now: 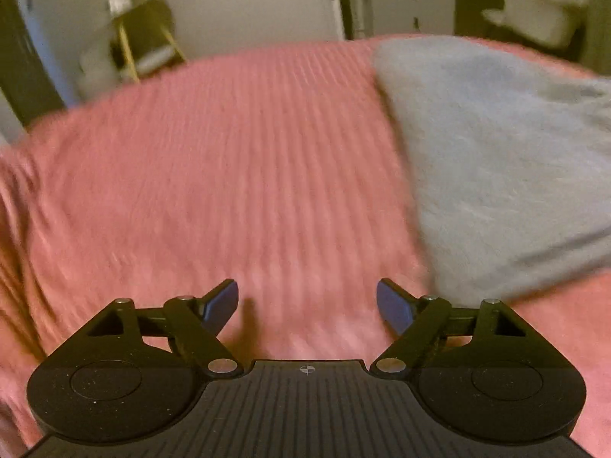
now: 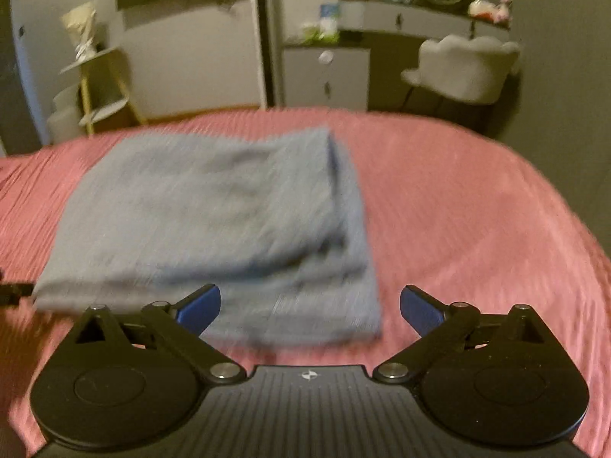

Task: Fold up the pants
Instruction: 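Release the folded pants and withdraw both grippers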

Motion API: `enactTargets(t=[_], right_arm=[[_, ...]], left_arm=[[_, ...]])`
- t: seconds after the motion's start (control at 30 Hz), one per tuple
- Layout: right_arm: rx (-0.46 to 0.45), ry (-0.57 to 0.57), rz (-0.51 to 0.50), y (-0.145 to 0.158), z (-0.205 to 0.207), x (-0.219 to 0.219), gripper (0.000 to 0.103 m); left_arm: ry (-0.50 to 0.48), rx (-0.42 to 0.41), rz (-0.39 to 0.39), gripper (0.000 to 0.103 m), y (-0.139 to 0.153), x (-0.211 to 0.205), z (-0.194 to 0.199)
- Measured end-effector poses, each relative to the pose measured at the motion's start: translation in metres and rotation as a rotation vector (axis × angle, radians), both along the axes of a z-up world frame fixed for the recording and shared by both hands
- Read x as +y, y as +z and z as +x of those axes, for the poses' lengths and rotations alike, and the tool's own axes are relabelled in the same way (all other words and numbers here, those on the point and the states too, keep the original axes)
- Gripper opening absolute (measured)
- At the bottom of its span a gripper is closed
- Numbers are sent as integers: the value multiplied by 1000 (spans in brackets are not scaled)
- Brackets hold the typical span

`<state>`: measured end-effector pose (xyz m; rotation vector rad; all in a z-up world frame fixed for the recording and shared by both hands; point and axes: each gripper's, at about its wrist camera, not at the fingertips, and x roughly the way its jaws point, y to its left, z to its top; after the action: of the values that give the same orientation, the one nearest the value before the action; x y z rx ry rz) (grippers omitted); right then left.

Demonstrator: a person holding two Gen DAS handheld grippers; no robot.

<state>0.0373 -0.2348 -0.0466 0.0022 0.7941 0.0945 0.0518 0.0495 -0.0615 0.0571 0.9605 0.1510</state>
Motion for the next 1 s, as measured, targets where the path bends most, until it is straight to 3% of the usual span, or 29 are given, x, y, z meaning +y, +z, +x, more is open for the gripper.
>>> enactTargets(t=[0.1,0.27,0.33,0.4,0.47,0.53,0.83,1.0], right_arm=[[31,18,-16,-9,-34,12,100],[105,-52,9,-19,-67,18,100],[89,-103,-19,-17,-83,19,100],[62,-111,-41,-13,-98,24,100],[65,-95,-63,-10,-100,27,100],[60,-95,-90,-9,-100,30,100],[45,-80,-188,-6,-104,46,100],[43,-61,-215,-5,-107,51,100]], left_arm=[[-22,-34,-112,96,14,-15,-37],[-96,-17,-156,97,17,-67,-83],[-149,17,-139,97,13,-76,-93],[-176,42,-68,97,6,-93,-100],[-161,45,18,97,4,-102,-108],[-145,33,50,97,5,-104,-112],[-68,-35,-25,97,23,-82,-126],[-101,5,25,97,19,-92,-121]])
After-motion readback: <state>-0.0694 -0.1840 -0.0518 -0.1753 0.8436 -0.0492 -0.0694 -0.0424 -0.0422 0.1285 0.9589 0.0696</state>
